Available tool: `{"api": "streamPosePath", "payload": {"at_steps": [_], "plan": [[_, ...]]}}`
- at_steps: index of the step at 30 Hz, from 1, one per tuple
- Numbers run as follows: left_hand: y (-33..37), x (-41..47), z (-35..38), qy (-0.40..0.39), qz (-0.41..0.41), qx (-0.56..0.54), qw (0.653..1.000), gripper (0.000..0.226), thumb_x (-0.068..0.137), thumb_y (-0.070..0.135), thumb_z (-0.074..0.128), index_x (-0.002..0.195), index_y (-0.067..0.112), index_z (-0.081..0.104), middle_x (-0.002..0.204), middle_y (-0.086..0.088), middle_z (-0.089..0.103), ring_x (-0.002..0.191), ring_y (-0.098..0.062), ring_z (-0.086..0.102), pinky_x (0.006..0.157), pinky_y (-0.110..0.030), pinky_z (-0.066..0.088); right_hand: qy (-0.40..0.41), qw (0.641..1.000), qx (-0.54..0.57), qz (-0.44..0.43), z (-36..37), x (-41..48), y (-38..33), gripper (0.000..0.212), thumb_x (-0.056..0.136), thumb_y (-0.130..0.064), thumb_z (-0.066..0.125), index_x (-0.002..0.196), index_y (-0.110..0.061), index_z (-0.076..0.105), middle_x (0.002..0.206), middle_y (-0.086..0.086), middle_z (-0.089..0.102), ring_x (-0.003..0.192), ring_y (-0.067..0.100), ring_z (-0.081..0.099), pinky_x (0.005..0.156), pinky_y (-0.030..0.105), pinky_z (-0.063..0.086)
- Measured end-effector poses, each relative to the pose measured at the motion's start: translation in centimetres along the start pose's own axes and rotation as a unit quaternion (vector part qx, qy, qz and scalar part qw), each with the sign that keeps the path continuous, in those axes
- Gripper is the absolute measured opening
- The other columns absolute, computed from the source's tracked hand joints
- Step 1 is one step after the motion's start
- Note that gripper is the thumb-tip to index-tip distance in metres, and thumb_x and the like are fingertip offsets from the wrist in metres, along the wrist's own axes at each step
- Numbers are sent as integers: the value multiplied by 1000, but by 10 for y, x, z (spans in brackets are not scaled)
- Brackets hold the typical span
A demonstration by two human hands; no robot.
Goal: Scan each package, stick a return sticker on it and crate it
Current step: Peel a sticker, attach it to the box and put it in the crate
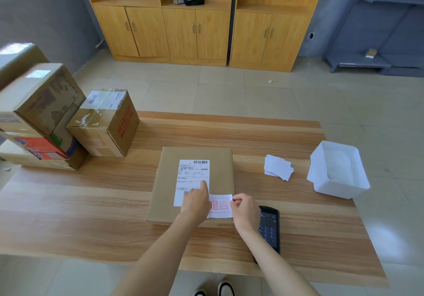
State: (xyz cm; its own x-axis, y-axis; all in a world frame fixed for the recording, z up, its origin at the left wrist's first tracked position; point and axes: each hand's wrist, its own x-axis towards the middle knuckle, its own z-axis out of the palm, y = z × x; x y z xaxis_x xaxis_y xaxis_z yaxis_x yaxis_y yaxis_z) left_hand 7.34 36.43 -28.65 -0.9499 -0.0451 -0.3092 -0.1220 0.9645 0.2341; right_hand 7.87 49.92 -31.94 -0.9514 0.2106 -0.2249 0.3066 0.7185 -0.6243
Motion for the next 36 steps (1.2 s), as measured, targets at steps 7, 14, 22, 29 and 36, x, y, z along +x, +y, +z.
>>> {"api": "streamPosePath", "payload": {"at_steps": [7, 14, 22, 29, 36], "plan": [[5, -1, 7, 23, 11, 124, 992, 31, 93, 13, 43, 123, 9, 34, 99, -3, 65, 98, -24, 56, 84, -34, 34, 0, 1000, -2, 6, -3, 0, 0, 16, 90, -24, 63, 104, -17, 65, 97, -1, 68, 89, 15, 63, 70, 26, 50], [7, -6, 6, 55, 9, 161, 985, 54, 95, 40, 50, 135, 11, 27, 116, -5, 53, 108, -25, 53, 96, -37, 34, 31, 999, -3, -33, -1, -4, 0, 17, 95, -26, 55, 108, -18, 60, 107, -2, 58, 101, 17, 54, 83, 30, 46], [-8, -19, 21, 74, 125, 173, 974, 80, 37, 22, 89, 107, 12, 52, 99, -9, 68, 88, -27, 67, 68, -37, 55, 33, 951, -173, -255, 19, -23, 3, 37, 76, -16, 72, 113, -12, 69, 117, 7, 67, 104, 25, 67, 77, 37, 58], [-20, -28, 30, 11, 123, 208, 970, 62, 100, 17, 31, 152, 22, -3, 158, -15, -14, 146, -34, -11, 117, -48, 0, -55, 937, -266, -219, 22, -26, 20, 48, 103, -30, 10, 131, -26, 49, 131, 12, 59, 126, 32, 45, 89, 43, 52], [-38, -27, 30, 17, 101, 168, 980, 77, 68, 33, 80, 134, 21, 43, 134, -20, 53, 117, -38, 56, 89, -50, 49, -75, 950, -254, -168, 5, -22, 23, 75, 99, -43, -12, 142, -20, 44, 147, 16, 41, 134, 34, 43, 103, 43, 42]]}}
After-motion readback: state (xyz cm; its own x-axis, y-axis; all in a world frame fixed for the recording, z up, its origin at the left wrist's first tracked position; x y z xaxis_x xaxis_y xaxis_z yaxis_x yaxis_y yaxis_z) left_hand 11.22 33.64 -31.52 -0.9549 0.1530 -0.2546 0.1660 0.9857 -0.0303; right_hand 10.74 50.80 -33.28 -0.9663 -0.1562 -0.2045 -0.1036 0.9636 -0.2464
